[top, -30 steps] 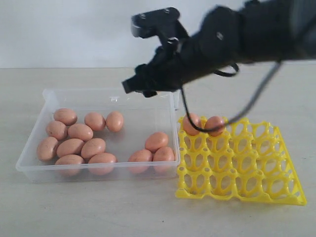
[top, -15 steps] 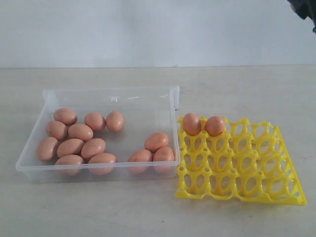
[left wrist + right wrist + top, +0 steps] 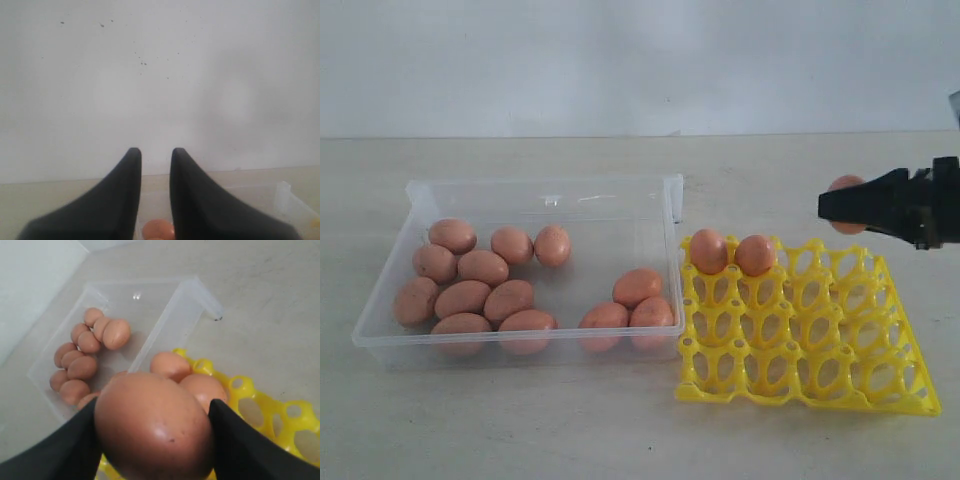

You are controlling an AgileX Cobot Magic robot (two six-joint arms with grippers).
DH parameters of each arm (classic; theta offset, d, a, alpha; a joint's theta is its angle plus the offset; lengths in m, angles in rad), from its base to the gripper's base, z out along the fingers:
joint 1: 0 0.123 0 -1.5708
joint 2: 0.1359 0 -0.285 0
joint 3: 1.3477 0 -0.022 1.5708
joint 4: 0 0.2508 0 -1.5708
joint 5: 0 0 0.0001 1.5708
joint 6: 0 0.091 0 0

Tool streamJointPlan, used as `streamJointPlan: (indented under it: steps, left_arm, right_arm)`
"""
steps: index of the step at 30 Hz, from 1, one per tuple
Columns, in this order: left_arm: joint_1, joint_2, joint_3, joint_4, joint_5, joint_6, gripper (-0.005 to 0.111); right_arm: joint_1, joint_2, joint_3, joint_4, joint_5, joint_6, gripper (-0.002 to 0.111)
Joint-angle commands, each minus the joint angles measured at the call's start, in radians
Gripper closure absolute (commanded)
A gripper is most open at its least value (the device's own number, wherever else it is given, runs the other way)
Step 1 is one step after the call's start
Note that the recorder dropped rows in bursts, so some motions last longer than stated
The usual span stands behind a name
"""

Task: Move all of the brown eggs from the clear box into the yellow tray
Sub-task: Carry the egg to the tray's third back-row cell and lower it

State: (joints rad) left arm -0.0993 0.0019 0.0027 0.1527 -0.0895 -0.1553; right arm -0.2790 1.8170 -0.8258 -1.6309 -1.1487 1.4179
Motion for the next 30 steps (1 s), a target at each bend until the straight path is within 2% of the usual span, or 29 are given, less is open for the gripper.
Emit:
streamJointPlan:
  steps: [1, 8, 13, 21, 24, 30]
  left_arm:
    - [-0.003, -0.002, -0.003, -0.006, -0.015, -0.01, 0.085]
    - [-0.003, -0.002, -0.003, -0.006, -0.015, -0.01, 0.085]
    - [-0.003, -0.002, -0.003, -0.006, -0.015, -0.01, 0.085]
    - [-0.003, -0.002, -0.003, -0.006, -0.015, -0.01, 0.085]
    - [-0.003, -0.002, -0.003, -0.006, -0.015, -0.01, 0.085]
    - [-0.003, -0.002, -0.003, -0.006, -0.015, -0.01, 0.085]
  right_arm:
    - [0.08, -0.004, 0.02, 0.083, 0.095, -0.166, 0.109]
    - [0.169, 0.012, 0.02, 0.128, 0.307, -0.262, 0.109]
    - [0.171, 0.056, 0.02, 0.225, 0.293, -0.333, 0.109]
    - [0.171, 0.107, 0.022, 0.23, 0.267, -0.335, 0.108]
    - [0.171, 0.112, 0.022, 0.237, 0.256, -0.337, 0.099]
    - [0.171, 0.112, 0.022, 0.292, 0.256, -0.362, 0.064]
